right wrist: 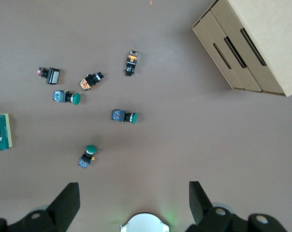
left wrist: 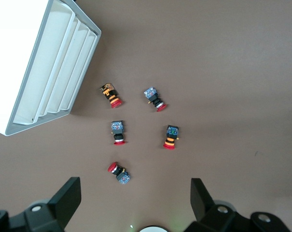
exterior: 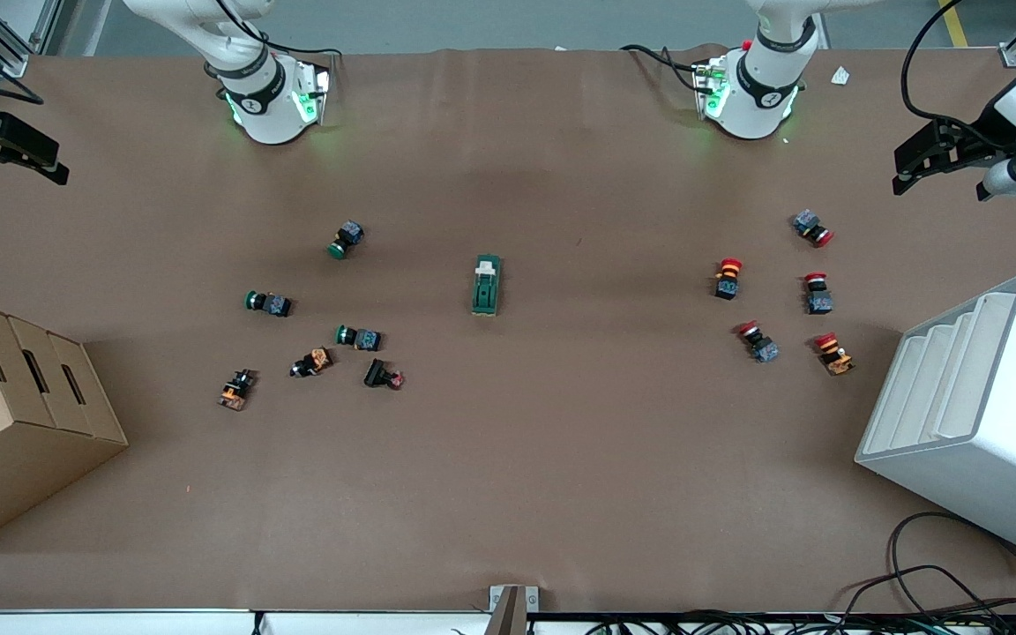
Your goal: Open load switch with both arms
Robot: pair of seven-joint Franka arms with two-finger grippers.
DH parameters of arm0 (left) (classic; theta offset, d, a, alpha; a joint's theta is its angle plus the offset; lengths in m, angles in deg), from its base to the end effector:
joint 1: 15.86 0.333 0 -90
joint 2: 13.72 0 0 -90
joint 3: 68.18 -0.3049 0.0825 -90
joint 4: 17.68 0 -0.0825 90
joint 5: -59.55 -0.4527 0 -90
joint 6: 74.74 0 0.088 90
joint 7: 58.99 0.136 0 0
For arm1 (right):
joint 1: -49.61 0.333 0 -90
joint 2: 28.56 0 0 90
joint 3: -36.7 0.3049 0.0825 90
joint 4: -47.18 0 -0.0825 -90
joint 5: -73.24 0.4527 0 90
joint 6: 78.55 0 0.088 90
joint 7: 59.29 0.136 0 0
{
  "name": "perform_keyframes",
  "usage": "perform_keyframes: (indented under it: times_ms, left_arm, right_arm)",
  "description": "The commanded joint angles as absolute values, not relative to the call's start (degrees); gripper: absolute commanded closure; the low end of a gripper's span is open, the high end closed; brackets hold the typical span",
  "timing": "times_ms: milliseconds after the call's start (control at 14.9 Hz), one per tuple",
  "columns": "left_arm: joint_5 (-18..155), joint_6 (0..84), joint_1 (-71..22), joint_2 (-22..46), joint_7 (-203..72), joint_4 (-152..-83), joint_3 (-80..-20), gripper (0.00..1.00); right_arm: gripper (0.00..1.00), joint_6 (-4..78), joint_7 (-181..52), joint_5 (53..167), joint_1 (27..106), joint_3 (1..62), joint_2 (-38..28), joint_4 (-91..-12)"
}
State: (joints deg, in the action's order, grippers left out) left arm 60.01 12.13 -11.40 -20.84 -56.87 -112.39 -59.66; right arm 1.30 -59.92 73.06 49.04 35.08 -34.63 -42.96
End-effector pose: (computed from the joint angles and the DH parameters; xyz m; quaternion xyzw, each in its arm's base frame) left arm 0.5777 -0.0466 0.6093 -0.9985 0.0535 0.0069 0.0053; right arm 0.5689 -0.0230 0.6316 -0.9992 0.0137 0.0368 0.0008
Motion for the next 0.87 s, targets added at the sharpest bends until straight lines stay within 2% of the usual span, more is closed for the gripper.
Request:
perform_keyframes:
  times_ms: [0,804]
  left_arm:
    - [61.7,11.7,-11.8,-22.0,-58.5,-112.9,-59.7,0.00]
    - [61.5,8.6,-11.6,-20.2,-59.3,-108.4,-59.8,0.00]
  right_arm:
    - [0.00,2.9,-60.6,73.6,49.3,34.9,-37.3,-46.2]
    - [0.00,1.8,-62.6,74.5,49.3,34.9,-37.2,-45.6]
